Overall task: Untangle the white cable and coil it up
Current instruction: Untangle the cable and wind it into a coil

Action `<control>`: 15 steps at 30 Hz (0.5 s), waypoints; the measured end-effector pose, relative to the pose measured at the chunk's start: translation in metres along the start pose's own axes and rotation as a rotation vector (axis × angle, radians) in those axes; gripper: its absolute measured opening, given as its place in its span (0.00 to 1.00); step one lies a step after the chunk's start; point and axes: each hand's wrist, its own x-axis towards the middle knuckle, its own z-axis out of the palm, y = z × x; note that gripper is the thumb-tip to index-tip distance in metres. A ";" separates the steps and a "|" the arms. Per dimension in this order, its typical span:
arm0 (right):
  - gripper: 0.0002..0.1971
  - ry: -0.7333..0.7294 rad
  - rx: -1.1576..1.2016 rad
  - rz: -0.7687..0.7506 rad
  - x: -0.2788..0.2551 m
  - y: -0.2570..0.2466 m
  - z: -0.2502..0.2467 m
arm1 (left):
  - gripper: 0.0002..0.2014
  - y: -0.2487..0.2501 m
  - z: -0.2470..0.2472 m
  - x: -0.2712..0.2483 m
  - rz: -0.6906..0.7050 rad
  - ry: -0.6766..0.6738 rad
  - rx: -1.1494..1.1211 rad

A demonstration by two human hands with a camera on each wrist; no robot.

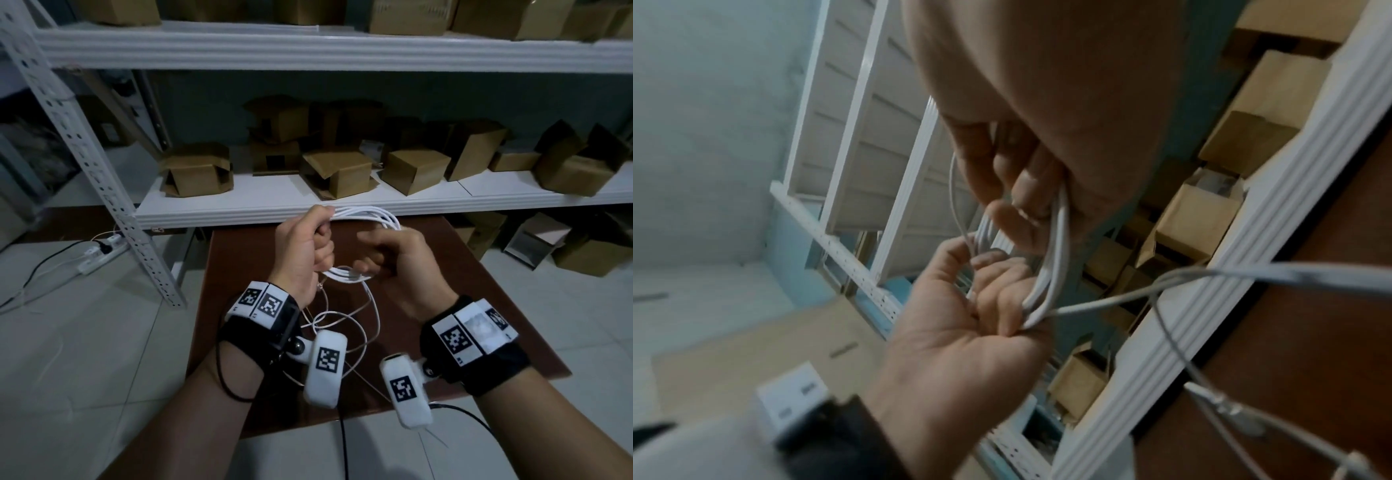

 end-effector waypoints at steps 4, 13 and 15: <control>0.22 -0.133 -0.327 -0.079 -0.004 -0.005 -0.006 | 0.18 0.000 -0.002 0.001 0.187 -0.013 0.286; 0.11 -0.187 -1.019 -0.375 0.005 -0.010 -0.023 | 0.18 -0.005 0.000 -0.004 0.611 -0.096 0.912; 0.11 -0.201 -1.183 -0.431 0.005 -0.004 -0.022 | 0.19 -0.009 0.001 -0.007 0.671 -0.118 1.104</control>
